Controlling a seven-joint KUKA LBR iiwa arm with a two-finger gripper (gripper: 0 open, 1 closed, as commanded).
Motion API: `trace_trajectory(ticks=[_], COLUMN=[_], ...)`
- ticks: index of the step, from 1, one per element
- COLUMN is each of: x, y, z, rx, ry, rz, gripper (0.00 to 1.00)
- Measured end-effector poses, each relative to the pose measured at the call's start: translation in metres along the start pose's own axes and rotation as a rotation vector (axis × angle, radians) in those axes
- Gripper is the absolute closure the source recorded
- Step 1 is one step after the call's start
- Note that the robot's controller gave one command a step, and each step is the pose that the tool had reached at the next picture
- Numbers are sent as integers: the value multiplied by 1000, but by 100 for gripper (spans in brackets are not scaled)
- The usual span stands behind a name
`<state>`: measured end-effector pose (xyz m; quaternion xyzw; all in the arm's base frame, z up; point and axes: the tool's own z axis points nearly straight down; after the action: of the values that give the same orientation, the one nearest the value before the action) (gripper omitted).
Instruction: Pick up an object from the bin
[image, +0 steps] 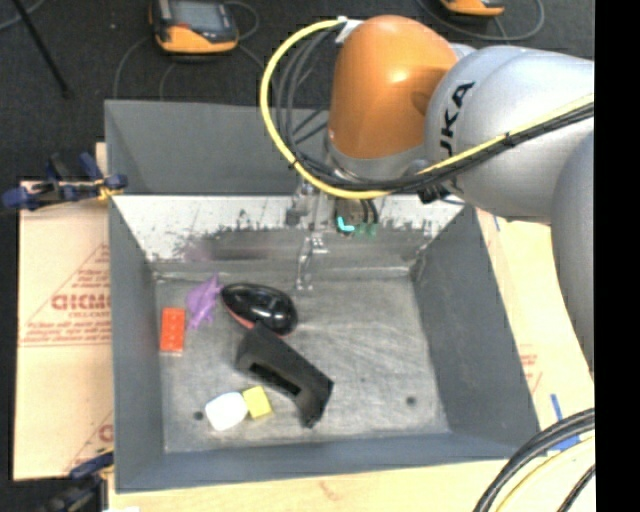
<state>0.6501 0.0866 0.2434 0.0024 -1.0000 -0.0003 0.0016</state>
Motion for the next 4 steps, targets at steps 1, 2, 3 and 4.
trace_trajectory(ticks=[1,2,3,4], x=[-1,-3,-3,6], y=[0,10,10,4], z=[-4,75,132,127], rx=[-1,-2,0,1], ry=[-6,-12,-8,-9], rz=[1,87,109,303], gripper=[0,0,0,0])
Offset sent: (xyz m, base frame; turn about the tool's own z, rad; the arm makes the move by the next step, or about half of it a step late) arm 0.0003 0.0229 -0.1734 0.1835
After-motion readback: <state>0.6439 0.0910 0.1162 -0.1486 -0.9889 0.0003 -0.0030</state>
